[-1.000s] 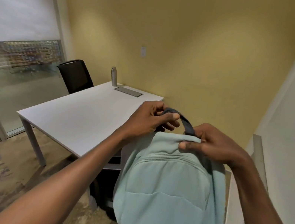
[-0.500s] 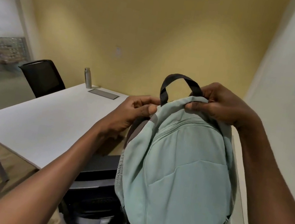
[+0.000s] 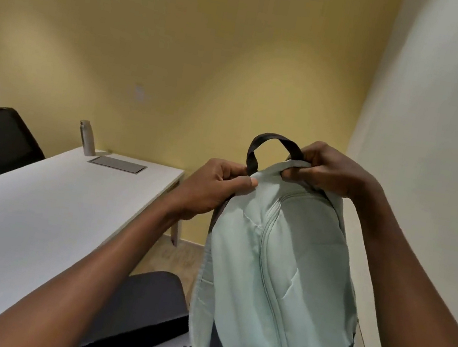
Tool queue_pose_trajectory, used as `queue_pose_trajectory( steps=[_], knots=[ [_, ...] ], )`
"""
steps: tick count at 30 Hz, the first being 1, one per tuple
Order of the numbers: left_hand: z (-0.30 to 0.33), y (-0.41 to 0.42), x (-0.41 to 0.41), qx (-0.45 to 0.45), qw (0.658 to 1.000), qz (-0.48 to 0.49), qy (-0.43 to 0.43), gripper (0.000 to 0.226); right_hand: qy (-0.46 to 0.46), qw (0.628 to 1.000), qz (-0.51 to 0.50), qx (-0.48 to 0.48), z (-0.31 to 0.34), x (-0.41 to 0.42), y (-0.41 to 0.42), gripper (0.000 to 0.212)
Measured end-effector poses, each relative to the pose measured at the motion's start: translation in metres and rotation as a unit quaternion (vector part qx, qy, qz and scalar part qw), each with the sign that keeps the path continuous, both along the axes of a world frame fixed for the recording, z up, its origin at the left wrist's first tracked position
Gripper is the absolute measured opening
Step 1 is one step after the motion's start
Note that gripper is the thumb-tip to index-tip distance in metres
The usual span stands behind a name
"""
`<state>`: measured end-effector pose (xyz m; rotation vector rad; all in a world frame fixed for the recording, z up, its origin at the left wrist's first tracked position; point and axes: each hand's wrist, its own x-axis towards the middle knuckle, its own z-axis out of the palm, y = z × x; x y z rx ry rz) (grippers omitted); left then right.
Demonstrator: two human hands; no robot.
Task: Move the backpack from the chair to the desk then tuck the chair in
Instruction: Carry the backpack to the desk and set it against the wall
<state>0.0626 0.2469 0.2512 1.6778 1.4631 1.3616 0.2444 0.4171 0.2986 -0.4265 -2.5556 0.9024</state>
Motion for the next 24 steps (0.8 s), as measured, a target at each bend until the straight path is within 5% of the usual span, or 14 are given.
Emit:
queue_pose_trajectory(
  steps=[12,24],
  knots=[
    [-0.010,0.124,-0.019,-0.014,0.999,0.036,0.013,0.026,-0.015,1.000,0.007,-0.022,-0.006,-0.025,0.129,0.008],
    [-0.014,0.233,-0.087,0.008,0.978,0.189,0.088,0.037,-0.002,0.996,0.089,-0.015,-0.012,-0.121,0.254,0.039]
  ],
)
